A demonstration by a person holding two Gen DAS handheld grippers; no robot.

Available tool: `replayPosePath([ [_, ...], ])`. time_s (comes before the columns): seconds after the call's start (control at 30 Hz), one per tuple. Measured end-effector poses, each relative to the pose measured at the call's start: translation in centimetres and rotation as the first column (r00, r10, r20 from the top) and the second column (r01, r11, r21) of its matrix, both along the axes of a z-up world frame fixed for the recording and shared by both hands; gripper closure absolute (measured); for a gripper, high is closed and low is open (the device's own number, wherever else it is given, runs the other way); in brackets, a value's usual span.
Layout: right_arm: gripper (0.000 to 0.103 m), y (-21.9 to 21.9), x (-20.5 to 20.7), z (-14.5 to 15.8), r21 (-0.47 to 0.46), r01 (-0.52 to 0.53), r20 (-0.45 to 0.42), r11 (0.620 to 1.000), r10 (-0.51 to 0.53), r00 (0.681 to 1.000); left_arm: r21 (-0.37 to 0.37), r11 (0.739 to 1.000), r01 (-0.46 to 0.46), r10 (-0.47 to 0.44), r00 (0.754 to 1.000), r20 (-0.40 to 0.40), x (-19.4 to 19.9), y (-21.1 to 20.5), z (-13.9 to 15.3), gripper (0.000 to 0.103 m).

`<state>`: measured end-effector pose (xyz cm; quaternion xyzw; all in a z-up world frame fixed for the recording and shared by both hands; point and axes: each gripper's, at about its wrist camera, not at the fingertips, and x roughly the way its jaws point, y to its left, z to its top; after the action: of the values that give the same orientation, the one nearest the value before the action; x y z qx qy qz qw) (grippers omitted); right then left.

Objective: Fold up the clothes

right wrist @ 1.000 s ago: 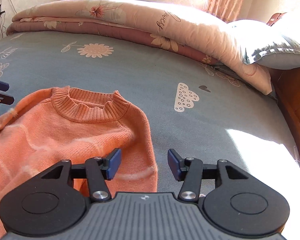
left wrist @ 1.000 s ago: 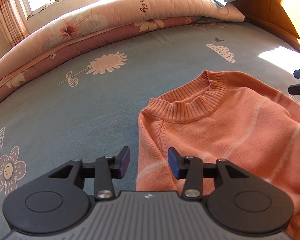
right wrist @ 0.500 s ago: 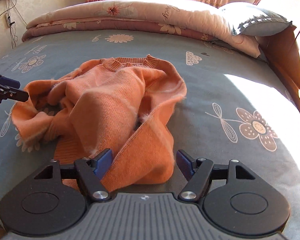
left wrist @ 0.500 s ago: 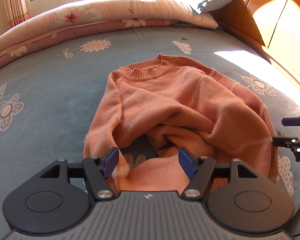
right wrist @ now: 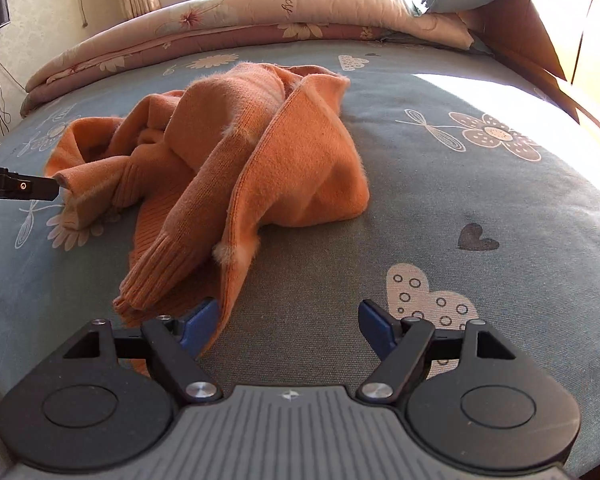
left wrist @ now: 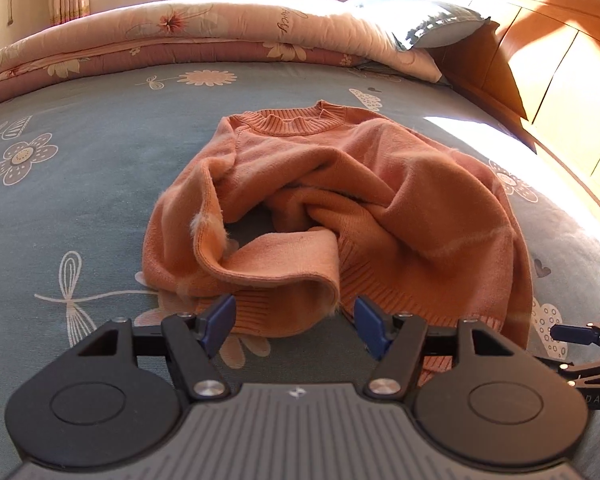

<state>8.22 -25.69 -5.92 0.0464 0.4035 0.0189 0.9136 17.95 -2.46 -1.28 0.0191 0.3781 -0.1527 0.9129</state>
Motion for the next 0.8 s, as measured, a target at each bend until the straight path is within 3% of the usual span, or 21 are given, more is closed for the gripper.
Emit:
replayPosePath([
  [0.13, 0.021, 0.6, -0.6, -1.6, 0.016, -0.037, -0.019, 0.999, 0.038, 0.999, 0.072, 0.997, 0.008, -0.015, 0.995, 0.095, -0.5, -1.4, -1.2, 0.046],
  [0.3, 0.019, 0.4, -0.4, -2.6, 0.050, -0.040, -0.035, 0.998, 0.042, 0.999, 0.100, 0.994, 0.047, -0.057, 0.994, 0.094, 0.1, -2.6, -3.0, 0.050],
  [0.33, 0.018, 0.4, -0.4, -2.7, 0.051, -0.043, -0.034, 0.998, 0.045, 0.998, 0.113, 0.992, 0.048, -0.059, 0.994, 0.094, 0.3, -2.9, -3.4, 0.054],
  [0.5, 0.014, 0.3, -0.1, -3.1, 0.057, -0.058, -0.027, 0.997, 0.060, 0.998, 0.158, 0.987, 0.007, -0.017, 0.998, 0.063, 1.8, -3.8, -5.2, 0.098],
  [0.8, 0.011, 0.1, 0.2, -3.4, 0.068, -0.071, -0.020, 0.995, 0.073, 0.997, 0.061, 0.997, -0.038, 0.032, 0.994, 0.102, 2.5, 0.3, -1.7, 0.100],
])
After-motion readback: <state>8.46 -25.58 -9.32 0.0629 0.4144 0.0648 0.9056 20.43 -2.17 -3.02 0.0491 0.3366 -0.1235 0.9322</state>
